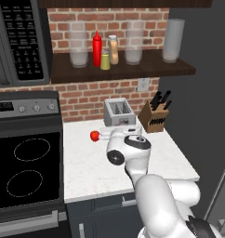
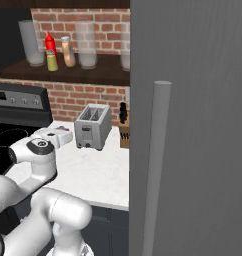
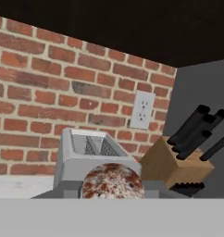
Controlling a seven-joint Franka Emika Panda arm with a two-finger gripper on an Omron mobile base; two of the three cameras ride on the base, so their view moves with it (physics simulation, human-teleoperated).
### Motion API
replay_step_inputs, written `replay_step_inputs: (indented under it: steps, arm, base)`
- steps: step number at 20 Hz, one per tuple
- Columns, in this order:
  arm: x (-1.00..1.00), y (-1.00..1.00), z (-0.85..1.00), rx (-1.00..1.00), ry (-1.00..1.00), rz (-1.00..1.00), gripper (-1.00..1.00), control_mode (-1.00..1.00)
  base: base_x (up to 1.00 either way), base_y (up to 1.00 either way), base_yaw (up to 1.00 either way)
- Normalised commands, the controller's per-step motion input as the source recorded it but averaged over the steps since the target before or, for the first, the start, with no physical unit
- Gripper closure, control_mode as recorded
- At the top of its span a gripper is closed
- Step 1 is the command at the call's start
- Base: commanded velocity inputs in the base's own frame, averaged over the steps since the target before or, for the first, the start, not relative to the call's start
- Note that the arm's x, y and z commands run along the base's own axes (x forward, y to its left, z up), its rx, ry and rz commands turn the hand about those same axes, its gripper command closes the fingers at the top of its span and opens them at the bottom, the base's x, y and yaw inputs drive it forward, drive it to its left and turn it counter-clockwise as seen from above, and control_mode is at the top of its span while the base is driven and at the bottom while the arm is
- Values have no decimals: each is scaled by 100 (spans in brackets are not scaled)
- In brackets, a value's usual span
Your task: Put the shaker and condiment bottle from the counter next to their counterparts in the cabinet.
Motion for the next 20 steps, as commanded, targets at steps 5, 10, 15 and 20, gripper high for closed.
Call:
replay_step_inputs:
  steps: [5, 10, 15, 20]
  arm:
    - [-3, -9, 24, 0, 0, 11, 100, -100]
    - [0, -2, 23, 0, 0, 8, 100, -100]
    - [0, 0, 25, 1, 7, 7, 100, -100]
    - [0, 0, 21, 2, 22, 7, 100, -100]
  base:
    - [0, 0, 0]
    - [0, 0, 0]
    - [0, 0, 0]
    - [0, 0, 0]
